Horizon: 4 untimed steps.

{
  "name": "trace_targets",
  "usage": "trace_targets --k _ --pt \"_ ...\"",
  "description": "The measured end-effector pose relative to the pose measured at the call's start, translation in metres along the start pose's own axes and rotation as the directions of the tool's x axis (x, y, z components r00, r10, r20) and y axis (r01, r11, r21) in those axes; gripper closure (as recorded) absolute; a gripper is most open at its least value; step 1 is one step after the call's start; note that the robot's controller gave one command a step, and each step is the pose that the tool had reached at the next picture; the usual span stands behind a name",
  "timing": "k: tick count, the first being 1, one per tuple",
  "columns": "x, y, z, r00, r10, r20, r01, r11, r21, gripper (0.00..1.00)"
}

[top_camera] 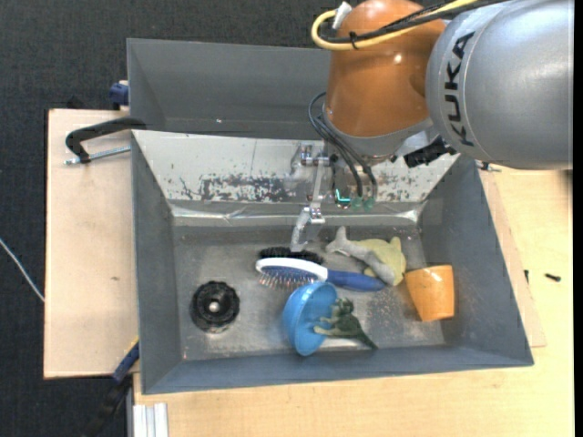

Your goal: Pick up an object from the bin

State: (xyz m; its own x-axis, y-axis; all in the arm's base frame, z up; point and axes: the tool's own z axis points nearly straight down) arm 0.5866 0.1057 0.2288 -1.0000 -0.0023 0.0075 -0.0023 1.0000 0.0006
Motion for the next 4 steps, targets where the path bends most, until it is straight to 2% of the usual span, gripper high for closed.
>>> trace_targets --k 1,2,3,4 --pt "0.005 0.049 0.145 0.953 -0.302 0.002 0.302 0.953 0.001 0.0" --pt "0.055 0.004 0.155 0.952 -0.304 0.024 0.304 0.953 0.0 0.0" --pt "0.054 0.005 0.152 0.952 -0.307 0.014 0.307 0.952 0.001 1.0" --pt "0.059 0.016 -0.008 0.967 -0.253 0.021 0.253 0.968 0.002 1.0"
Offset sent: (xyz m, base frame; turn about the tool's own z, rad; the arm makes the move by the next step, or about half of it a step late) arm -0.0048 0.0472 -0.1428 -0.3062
